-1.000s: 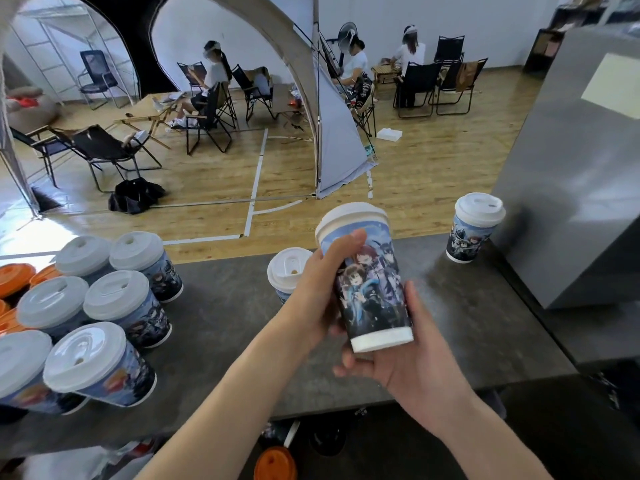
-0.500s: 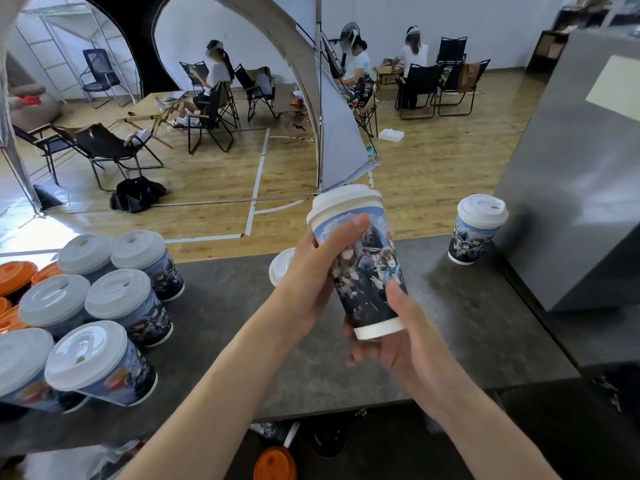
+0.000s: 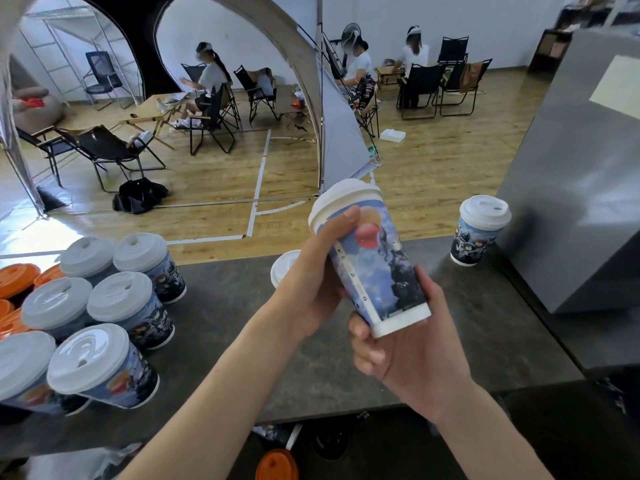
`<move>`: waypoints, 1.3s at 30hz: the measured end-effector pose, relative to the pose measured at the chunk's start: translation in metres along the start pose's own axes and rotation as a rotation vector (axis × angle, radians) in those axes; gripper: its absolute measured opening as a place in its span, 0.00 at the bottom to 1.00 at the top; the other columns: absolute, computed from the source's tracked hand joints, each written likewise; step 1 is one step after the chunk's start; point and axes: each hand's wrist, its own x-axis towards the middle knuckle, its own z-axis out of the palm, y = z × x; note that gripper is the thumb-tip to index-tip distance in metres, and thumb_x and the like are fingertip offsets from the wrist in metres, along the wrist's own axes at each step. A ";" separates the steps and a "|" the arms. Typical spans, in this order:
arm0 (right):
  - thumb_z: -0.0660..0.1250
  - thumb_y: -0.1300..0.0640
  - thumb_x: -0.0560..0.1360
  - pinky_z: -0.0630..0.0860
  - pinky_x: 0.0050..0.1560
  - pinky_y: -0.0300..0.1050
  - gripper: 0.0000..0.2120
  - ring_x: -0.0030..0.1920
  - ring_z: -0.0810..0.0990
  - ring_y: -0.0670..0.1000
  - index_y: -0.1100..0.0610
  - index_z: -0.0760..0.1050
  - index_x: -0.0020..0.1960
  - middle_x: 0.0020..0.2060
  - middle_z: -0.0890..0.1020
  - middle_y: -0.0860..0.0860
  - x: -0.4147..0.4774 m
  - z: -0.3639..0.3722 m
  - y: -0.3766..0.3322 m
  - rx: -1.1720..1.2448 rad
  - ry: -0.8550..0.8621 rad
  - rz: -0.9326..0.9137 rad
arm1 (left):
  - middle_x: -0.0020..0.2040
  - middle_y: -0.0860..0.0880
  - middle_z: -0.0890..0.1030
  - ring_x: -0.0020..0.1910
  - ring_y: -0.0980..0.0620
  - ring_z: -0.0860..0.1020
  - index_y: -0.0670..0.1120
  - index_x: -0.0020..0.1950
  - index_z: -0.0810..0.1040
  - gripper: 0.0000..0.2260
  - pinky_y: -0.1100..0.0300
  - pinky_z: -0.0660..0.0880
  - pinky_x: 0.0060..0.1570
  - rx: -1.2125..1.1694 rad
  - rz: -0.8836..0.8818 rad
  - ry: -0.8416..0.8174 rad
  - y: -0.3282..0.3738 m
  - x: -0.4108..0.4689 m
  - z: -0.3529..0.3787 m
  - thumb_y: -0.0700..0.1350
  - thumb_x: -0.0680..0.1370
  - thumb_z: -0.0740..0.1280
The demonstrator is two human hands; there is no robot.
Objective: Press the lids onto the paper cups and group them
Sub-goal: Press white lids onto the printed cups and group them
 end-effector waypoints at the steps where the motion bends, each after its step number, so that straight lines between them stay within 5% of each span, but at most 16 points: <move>1: 0.64 0.31 0.75 0.80 0.37 0.48 0.35 0.31 0.80 0.53 0.61 0.82 0.61 0.40 0.83 0.60 0.000 -0.002 0.001 -0.026 0.012 -0.008 | 0.59 0.38 0.80 0.58 0.40 0.79 0.41 0.67 0.79 0.35 0.42 0.73 0.70 0.001 -0.012 -0.001 0.000 0.000 0.000 0.61 0.67 0.74; 3: 0.69 0.30 0.72 0.81 0.38 0.50 0.36 0.34 0.81 0.54 0.61 0.82 0.62 0.43 0.83 0.62 0.001 -0.006 0.002 -0.164 0.088 -0.084 | 0.55 0.39 0.80 0.52 0.40 0.80 0.43 0.59 0.81 0.28 0.45 0.77 0.60 0.038 0.014 0.028 -0.001 0.002 0.002 0.60 0.66 0.75; 6: 0.72 0.33 0.69 0.82 0.35 0.49 0.33 0.35 0.81 0.54 0.60 0.84 0.58 0.43 0.81 0.63 0.005 -0.006 0.000 -0.334 0.236 -0.173 | 0.51 0.41 0.84 0.51 0.41 0.83 0.46 0.53 0.84 0.16 0.43 0.77 0.62 0.105 0.136 0.118 -0.002 0.006 0.002 0.52 0.70 0.77; 12: 0.64 0.33 0.77 0.79 0.35 0.47 0.31 0.31 0.79 0.52 0.60 0.81 0.62 0.40 0.82 0.58 -0.001 -0.008 -0.004 0.092 -0.054 0.061 | 0.59 0.42 0.83 0.59 0.43 0.81 0.42 0.65 0.80 0.32 0.44 0.73 0.68 0.086 -0.013 -0.062 0.000 0.003 -0.006 0.63 0.70 0.70; 18: 0.76 0.28 0.65 0.81 0.34 0.48 0.36 0.33 0.80 0.55 0.54 0.84 0.61 0.43 0.83 0.63 0.005 -0.010 0.004 -0.332 0.236 -0.190 | 0.56 0.42 0.86 0.55 0.42 0.84 0.41 0.65 0.80 0.33 0.47 0.79 0.61 0.140 0.127 0.119 0.002 0.009 -0.006 0.56 0.65 0.77; 23: 0.73 0.33 0.71 0.77 0.33 0.47 0.35 0.28 0.77 0.52 0.62 0.78 0.62 0.38 0.81 0.59 -0.002 -0.008 -0.001 0.068 0.020 0.056 | 0.57 0.43 0.85 0.56 0.45 0.83 0.48 0.58 0.85 0.22 0.47 0.74 0.68 0.085 0.056 -0.048 0.001 0.006 -0.010 0.63 0.77 0.66; 25: 0.71 0.33 0.72 0.78 0.34 0.48 0.34 0.30 0.78 0.53 0.62 0.79 0.61 0.39 0.81 0.60 -0.001 -0.010 0.001 0.011 0.043 0.021 | 0.56 0.42 0.84 0.55 0.44 0.82 0.47 0.57 0.84 0.22 0.42 0.70 0.71 0.062 0.069 -0.020 0.000 0.005 -0.007 0.62 0.77 0.66; 29: 0.73 0.31 0.70 0.81 0.37 0.47 0.32 0.36 0.80 0.54 0.55 0.83 0.62 0.47 0.83 0.62 0.003 -0.011 0.004 -0.247 0.190 -0.190 | 0.59 0.37 0.84 0.58 0.36 0.82 0.40 0.67 0.78 0.34 0.38 0.72 0.70 0.150 0.135 0.093 0.000 0.005 -0.003 0.61 0.68 0.74; 35: 0.63 0.33 0.78 0.79 0.37 0.46 0.33 0.33 0.79 0.52 0.61 0.81 0.63 0.47 0.83 0.61 -0.001 -0.017 0.001 0.072 0.005 0.016 | 0.59 0.37 0.83 0.56 0.42 0.83 0.37 0.70 0.76 0.36 0.51 0.80 0.58 0.124 0.079 -0.020 0.001 0.003 -0.007 0.59 0.69 0.73; 39: 0.77 0.33 0.68 0.80 0.35 0.47 0.36 0.33 0.78 0.53 0.60 0.81 0.64 0.48 0.82 0.64 0.003 -0.018 0.008 -0.060 0.164 -0.149 | 0.58 0.37 0.85 0.58 0.38 0.84 0.40 0.66 0.79 0.35 0.45 0.79 0.63 0.214 0.129 0.142 -0.003 0.009 -0.003 0.59 0.65 0.77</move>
